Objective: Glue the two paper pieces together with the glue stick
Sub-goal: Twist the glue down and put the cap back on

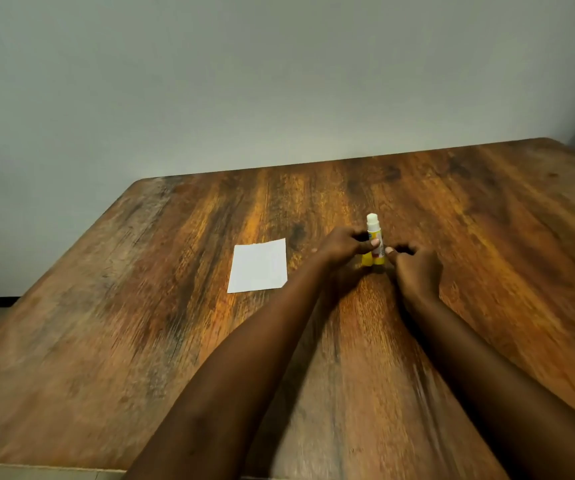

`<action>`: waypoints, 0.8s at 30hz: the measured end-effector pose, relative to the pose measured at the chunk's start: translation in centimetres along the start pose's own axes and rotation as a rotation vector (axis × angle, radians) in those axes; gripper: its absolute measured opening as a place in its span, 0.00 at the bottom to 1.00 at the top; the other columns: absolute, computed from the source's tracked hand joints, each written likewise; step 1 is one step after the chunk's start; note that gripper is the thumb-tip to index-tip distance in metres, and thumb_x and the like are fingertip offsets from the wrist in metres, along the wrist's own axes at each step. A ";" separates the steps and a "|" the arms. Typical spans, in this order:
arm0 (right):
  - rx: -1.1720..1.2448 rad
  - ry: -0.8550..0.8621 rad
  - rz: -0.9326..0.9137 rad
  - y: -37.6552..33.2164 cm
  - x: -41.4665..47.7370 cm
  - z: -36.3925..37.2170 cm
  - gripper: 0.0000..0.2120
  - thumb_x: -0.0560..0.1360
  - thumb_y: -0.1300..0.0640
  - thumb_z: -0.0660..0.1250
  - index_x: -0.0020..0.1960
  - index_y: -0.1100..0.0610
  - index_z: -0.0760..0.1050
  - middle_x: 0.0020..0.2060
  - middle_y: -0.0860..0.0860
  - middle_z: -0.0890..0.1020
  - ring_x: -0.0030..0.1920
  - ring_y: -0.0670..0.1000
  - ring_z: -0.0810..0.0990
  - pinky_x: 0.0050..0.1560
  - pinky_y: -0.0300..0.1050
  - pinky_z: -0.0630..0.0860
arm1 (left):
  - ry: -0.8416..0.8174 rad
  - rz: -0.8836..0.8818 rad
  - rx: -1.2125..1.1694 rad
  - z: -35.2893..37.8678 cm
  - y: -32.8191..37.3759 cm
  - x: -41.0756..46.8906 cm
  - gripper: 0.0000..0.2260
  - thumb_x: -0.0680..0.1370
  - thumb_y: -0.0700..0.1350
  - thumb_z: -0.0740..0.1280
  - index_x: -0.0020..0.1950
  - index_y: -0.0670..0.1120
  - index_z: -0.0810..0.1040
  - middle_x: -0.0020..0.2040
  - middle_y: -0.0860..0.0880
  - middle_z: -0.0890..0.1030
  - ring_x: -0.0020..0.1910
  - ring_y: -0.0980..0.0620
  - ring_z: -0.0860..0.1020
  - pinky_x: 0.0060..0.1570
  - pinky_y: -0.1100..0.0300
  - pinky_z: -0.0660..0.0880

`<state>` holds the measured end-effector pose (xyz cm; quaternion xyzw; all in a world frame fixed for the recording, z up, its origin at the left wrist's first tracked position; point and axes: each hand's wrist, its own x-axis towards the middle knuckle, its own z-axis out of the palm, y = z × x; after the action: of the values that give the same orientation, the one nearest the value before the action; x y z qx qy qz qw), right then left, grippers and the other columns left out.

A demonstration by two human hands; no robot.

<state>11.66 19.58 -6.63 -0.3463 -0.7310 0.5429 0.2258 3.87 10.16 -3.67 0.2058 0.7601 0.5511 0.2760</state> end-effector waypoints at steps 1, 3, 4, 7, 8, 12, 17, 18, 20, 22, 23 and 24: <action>0.024 -0.050 -0.020 -0.3 0.3 0.1 0.09 0.75 0.58 0.64 0.53 0.55 0.81 0.48 0.53 0.84 0.49 0.54 0.82 0.54 0.54 0.78 | 0.001 -0.001 -0.038 -0.5 0.2 0.0 0.16 0.79 0.36 0.63 0.66 0.33 0.73 0.60 0.40 0.78 0.51 0.53 0.76 0.39 0.72 0.74; 0.137 -0.199 -0.004 -1.1 0.8 0.3 0.09 0.76 0.59 0.63 0.51 0.55 0.81 0.44 0.55 0.84 0.44 0.53 0.83 0.48 0.53 0.79 | 0.014 -0.001 -0.136 -1.4 0.6 0.2 0.15 0.79 0.36 0.62 0.65 0.33 0.73 0.59 0.40 0.78 0.55 0.52 0.74 0.50 0.66 0.71; 0.218 -0.289 0.025 -1.5 0.9 0.5 0.08 0.77 0.60 0.62 0.50 0.56 0.80 0.41 0.56 0.82 0.38 0.51 0.82 0.41 0.50 0.79 | 0.023 0.006 -0.180 -2.0 0.7 0.2 0.15 0.79 0.36 0.62 0.64 0.33 0.73 0.56 0.42 0.78 0.57 0.51 0.73 0.54 0.63 0.69; 0.406 -0.475 0.107 -3.4 1.2 1.3 0.10 0.78 0.68 0.58 0.52 0.64 0.77 0.36 0.57 0.80 0.31 0.46 0.81 0.30 0.39 0.77 | 0.004 0.022 -0.338 -3.6 0.9 0.2 0.15 0.80 0.37 0.59 0.66 0.35 0.72 0.52 0.46 0.79 0.56 0.51 0.75 0.56 0.63 0.71; 0.452 -0.521 0.128 -4.0 1.2 1.5 0.10 0.78 0.69 0.57 0.51 0.65 0.77 0.37 0.56 0.79 0.33 0.46 0.80 0.31 0.37 0.79 | -0.014 0.021 -0.391 -4.1 1.1 0.1 0.16 0.81 0.38 0.58 0.67 0.35 0.71 0.51 0.48 0.79 0.54 0.53 0.77 0.53 0.65 0.74; 0.682 -0.759 0.240 -5.3 1.3 1.9 0.09 0.76 0.69 0.59 0.45 0.65 0.78 0.37 0.57 0.78 0.36 0.48 0.78 0.37 0.38 0.82 | -0.040 0.021 -0.484 -5.9 1.5 -0.7 0.17 0.82 0.40 0.54 0.70 0.36 0.68 0.51 0.51 0.80 0.51 0.57 0.76 0.48 0.66 0.70; 0.637 -0.862 0.219 -5.8 1.1 3.2 0.05 0.70 0.63 0.68 0.43 0.65 0.81 0.34 0.55 0.81 0.32 0.47 0.80 0.32 0.35 0.79 | -0.043 -0.008 -0.533 -7.9 1.0 -0.6 0.10 0.81 0.40 0.57 0.53 0.43 0.78 0.41 0.55 0.86 0.48 0.57 0.78 0.57 0.61 0.70; 0.562 -0.835 0.161 -5.9 1.0 3.5 0.03 0.72 0.64 0.68 0.43 0.64 0.80 0.33 0.55 0.80 0.30 0.46 0.79 0.31 0.35 0.77 | -0.030 -0.005 -0.531 -8.3 0.9 -0.5 0.10 0.81 0.39 0.58 0.55 0.42 0.78 0.42 0.53 0.85 0.46 0.56 0.79 0.57 0.61 0.71; 0.371 -0.756 0.017 -6.3 0.8 4.1 0.03 0.71 0.65 0.70 0.39 0.62 0.79 0.30 0.54 0.78 0.28 0.46 0.75 0.29 0.36 0.73 | 0.020 0.002 -0.524 -8.8 0.6 -0.6 0.11 0.80 0.37 0.60 0.60 0.36 0.76 0.45 0.48 0.84 0.44 0.55 0.82 0.52 0.63 0.77; 0.143 -0.614 -0.129 -6.5 0.8 4.8 0.07 0.69 0.61 0.74 0.34 0.59 0.78 0.27 0.52 0.77 0.27 0.47 0.73 0.29 0.40 0.71 | 0.093 0.016 -0.491 -8.8 0.3 -0.7 0.13 0.79 0.36 0.62 0.62 0.33 0.75 0.48 0.45 0.83 0.46 0.53 0.82 0.50 0.62 0.79; 0.028 -0.517 -0.176 -6.6 0.7 5.4 0.08 0.68 0.59 0.75 0.33 0.57 0.77 0.27 0.51 0.77 0.28 0.48 0.74 0.30 0.42 0.70 | 0.136 0.023 -0.470 -8.7 0.3 -0.7 0.14 0.78 0.36 0.64 0.63 0.33 0.75 0.51 0.43 0.83 0.48 0.51 0.82 0.53 0.60 0.78; -0.073 -0.411 -0.205 -6.6 0.6 6.0 0.09 0.67 0.57 0.75 0.34 0.56 0.76 0.29 0.51 0.78 0.30 0.48 0.75 0.31 0.43 0.71 | 0.173 0.033 -0.449 -8.7 0.3 -0.7 0.16 0.77 0.36 0.65 0.64 0.34 0.75 0.54 0.41 0.83 0.49 0.50 0.82 0.55 0.59 0.77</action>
<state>5.32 15.08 -2.25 -0.1602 -0.8123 0.5492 0.1135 -1.23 3.58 -1.17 0.1036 0.6360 0.7262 0.2396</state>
